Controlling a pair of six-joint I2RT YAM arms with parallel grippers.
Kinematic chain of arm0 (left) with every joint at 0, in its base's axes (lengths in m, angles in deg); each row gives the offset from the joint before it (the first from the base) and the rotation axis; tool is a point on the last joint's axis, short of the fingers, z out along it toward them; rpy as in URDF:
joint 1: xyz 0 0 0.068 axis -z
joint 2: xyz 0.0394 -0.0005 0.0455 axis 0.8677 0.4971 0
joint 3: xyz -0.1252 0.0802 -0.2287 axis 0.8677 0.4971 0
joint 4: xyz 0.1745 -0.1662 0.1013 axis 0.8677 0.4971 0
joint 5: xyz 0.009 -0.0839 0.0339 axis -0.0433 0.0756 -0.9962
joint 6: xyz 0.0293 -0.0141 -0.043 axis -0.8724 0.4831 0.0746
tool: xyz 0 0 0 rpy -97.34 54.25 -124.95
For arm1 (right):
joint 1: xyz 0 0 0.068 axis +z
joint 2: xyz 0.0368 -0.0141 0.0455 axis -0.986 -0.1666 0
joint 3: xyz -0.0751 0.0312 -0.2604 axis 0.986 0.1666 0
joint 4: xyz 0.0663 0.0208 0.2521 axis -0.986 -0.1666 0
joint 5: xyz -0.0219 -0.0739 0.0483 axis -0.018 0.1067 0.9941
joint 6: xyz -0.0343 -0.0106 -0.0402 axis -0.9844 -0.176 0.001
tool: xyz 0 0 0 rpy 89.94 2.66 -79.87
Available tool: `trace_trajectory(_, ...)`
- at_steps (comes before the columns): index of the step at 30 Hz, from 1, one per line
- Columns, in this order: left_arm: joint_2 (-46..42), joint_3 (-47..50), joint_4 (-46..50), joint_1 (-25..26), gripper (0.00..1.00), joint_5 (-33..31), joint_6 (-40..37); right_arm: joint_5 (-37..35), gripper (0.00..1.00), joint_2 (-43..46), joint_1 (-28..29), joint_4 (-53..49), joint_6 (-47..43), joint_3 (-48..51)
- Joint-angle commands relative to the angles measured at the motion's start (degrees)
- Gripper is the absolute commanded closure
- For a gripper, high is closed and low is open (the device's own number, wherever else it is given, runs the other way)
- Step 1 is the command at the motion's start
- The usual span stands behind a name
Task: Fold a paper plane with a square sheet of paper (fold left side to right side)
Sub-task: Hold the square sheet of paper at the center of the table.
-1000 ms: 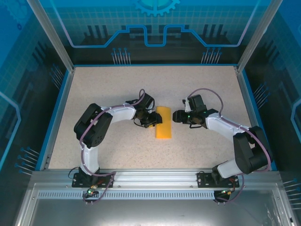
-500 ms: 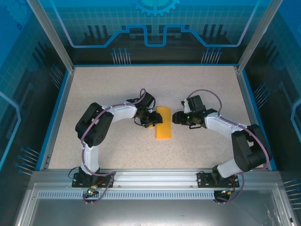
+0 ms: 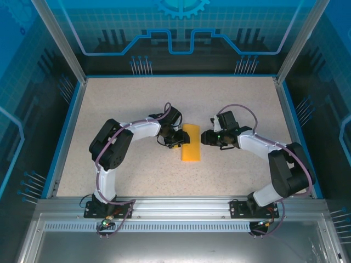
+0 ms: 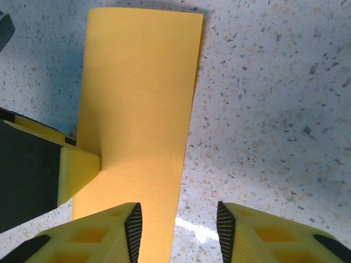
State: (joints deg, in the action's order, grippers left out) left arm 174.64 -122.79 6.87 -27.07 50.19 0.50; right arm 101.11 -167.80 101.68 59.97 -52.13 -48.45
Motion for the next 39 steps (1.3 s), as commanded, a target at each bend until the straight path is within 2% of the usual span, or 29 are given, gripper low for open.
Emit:
trace_trajectory(1,5.6,1.4,0.6,1.9,0.5,-2.1,-1.5,2.8,0.63,-2.1,1.3,-0.3,-0.4,-1.9)
trace_trajectory(6,5.7,1.3,0.5,1.9,0.49,-2.1,-1.4,4.0,0.8,-5.0,3.0,1.2,0.1,-3.0)
trace_trajectory(9,5.7,1.3,0.5,1.9,0.49,-2.2,-1.4,4.3,0.84,-6.9,3.7,1.5,0.2,-3.7)
trace_trajectory(31,3.7,2.2,0.3,2.0,0.49,-2.4,-1.3,0.6,0.85,-16.9,5.4,-5.7,-0.8,-8.4)
trace_trajectory(39,-5.2,4.0,-1.1,0.6,0.38,-3.8,-2.0,-1.1,0.85,-18.5,5.4,-7.8,-2.1,-8.3)
